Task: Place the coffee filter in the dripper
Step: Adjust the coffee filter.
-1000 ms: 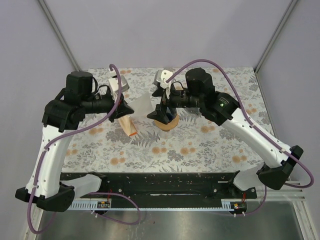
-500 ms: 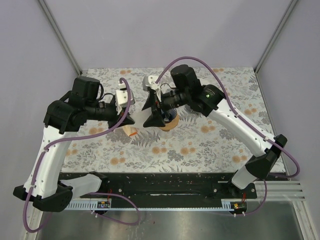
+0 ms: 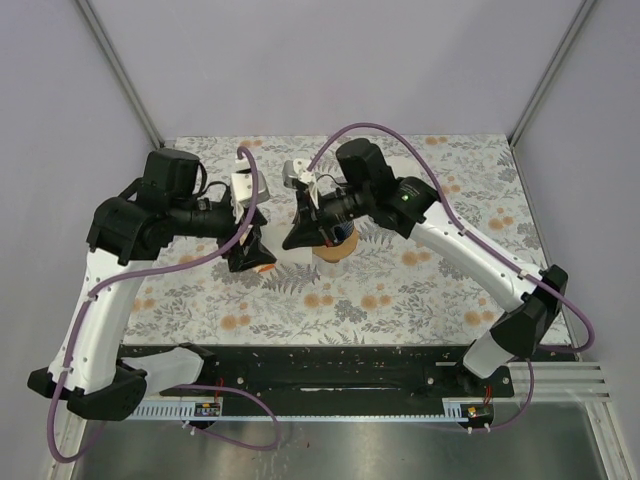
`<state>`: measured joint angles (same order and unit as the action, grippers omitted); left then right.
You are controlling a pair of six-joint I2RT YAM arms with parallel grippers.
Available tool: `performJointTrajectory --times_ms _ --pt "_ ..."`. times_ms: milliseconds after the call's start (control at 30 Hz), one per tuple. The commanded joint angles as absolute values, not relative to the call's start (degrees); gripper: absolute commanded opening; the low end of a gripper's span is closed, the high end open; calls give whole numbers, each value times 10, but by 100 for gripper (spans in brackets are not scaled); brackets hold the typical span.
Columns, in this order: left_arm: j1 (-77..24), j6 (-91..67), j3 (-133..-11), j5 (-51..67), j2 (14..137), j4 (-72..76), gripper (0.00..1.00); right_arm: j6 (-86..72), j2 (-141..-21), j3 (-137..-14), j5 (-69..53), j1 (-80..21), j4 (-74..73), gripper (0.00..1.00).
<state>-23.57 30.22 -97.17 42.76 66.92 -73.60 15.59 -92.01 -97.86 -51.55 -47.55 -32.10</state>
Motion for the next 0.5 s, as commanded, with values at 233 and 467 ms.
performJointTrajectory --times_ms 233,467 --pt "-217 323 -1039 436 631 -746 68 159 -803 -937 -519 -463 -298 0" --pt "-218 319 -1014 517 622 -742 41 148 -791 -937 -537 -463 -280 0"
